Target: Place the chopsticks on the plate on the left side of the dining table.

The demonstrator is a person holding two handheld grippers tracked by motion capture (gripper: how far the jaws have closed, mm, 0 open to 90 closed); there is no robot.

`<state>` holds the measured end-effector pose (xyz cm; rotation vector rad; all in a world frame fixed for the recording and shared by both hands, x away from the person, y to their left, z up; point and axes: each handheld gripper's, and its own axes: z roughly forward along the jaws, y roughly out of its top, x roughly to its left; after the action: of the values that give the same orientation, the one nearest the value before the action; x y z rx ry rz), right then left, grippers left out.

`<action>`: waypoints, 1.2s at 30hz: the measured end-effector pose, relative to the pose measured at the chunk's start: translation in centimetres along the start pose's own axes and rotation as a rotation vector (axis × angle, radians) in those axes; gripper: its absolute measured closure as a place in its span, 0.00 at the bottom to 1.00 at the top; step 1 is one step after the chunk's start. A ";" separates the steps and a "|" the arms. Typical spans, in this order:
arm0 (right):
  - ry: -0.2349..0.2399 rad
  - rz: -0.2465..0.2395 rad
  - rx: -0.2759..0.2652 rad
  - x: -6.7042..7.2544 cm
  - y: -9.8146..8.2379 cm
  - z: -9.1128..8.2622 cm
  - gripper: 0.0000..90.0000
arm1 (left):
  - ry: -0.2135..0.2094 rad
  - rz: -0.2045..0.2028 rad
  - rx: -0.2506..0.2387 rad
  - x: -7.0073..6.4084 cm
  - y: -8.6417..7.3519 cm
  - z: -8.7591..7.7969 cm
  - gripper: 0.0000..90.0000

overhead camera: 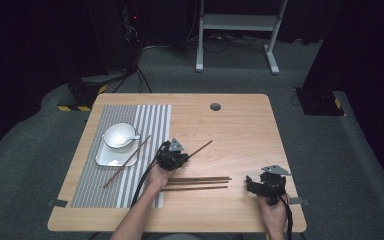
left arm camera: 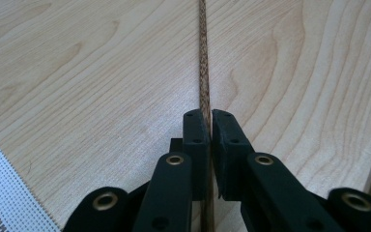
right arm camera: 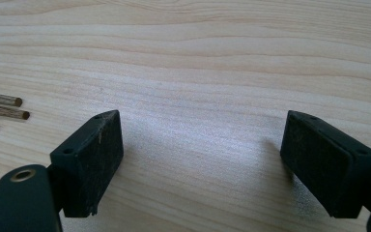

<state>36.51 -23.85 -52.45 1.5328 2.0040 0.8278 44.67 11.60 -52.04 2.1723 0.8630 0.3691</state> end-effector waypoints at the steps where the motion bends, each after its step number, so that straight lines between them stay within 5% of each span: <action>1: 0.000 0.000 0.000 0.0 0.0 0.0 0.17 | 0.000 -0.001 0.000 0.0 0.0 0.0 0.94; 36: -0.001 0.000 0.000 0.0 0.0 0.0 0.17 | -0.006 -0.004 -0.016 0.1 0.1 -0.7 0.94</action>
<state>36.51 -23.84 -52.45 1.5333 2.0035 0.8272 44.49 11.96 -51.49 2.1560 0.8585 0.3665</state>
